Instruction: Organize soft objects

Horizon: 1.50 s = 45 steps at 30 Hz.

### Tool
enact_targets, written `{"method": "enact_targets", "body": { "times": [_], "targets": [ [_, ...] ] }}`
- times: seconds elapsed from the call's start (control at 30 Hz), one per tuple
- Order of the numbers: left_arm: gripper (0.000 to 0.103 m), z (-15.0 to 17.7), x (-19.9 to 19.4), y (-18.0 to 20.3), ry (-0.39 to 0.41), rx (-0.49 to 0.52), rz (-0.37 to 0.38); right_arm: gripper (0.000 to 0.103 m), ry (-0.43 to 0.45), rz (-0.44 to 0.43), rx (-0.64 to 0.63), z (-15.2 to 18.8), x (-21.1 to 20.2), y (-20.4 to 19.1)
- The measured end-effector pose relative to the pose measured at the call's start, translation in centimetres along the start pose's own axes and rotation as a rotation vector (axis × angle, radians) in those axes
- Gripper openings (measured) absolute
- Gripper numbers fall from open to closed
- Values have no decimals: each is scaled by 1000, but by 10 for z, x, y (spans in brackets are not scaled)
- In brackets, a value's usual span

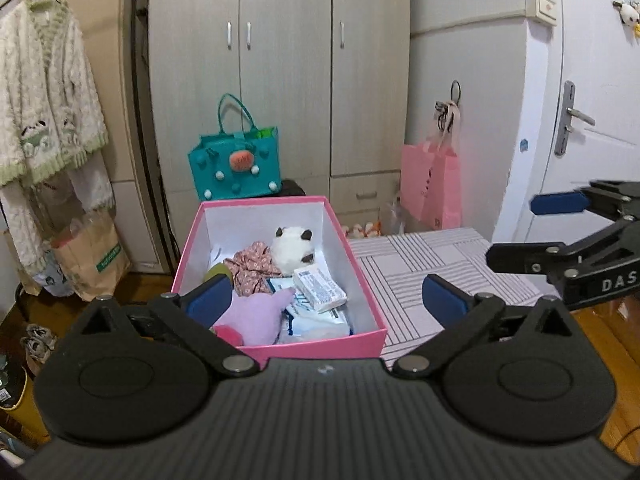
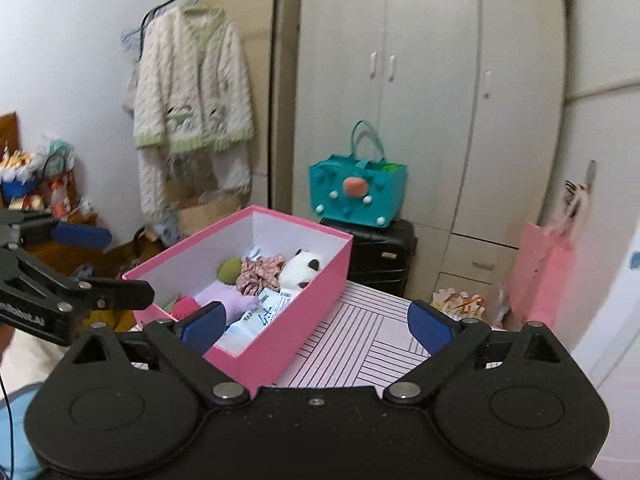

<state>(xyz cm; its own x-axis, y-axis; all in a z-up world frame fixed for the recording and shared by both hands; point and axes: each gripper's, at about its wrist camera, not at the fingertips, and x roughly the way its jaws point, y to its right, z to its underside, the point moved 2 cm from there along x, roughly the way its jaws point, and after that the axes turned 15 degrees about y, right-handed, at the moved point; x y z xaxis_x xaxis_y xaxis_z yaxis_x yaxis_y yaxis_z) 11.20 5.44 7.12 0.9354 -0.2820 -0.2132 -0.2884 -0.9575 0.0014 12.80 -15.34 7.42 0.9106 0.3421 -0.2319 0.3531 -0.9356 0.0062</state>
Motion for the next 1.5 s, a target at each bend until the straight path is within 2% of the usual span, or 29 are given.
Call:
{"method": "enact_targets", "body": {
  "times": [0.2,0.37,0.63,0.83,1.0,1.23,1.5],
  "targets": [
    [103,14,-8,23,39,-1,3,99,42,74,18,16,-20,-1],
    [103,28,-13,33,83,-4,-51,99,51,121,86,35,-31,3],
    [103,50,-10,39,79,3,-143,99,60,264,125,64,-40,12],
    [103,62,-5,38,49,-29,-166,99,59,345,104,73,-48,10],
    [103,63,-10,41,66,-2,-214,99,64,367,102,77,-52,5],
    [103,65,-14,38,66,-13,-227,99,61,378,97,78,-50,-1],
    [103,67,-14,38,63,3,-279,99,73,420,96,82,-56,2]
  ]
}}
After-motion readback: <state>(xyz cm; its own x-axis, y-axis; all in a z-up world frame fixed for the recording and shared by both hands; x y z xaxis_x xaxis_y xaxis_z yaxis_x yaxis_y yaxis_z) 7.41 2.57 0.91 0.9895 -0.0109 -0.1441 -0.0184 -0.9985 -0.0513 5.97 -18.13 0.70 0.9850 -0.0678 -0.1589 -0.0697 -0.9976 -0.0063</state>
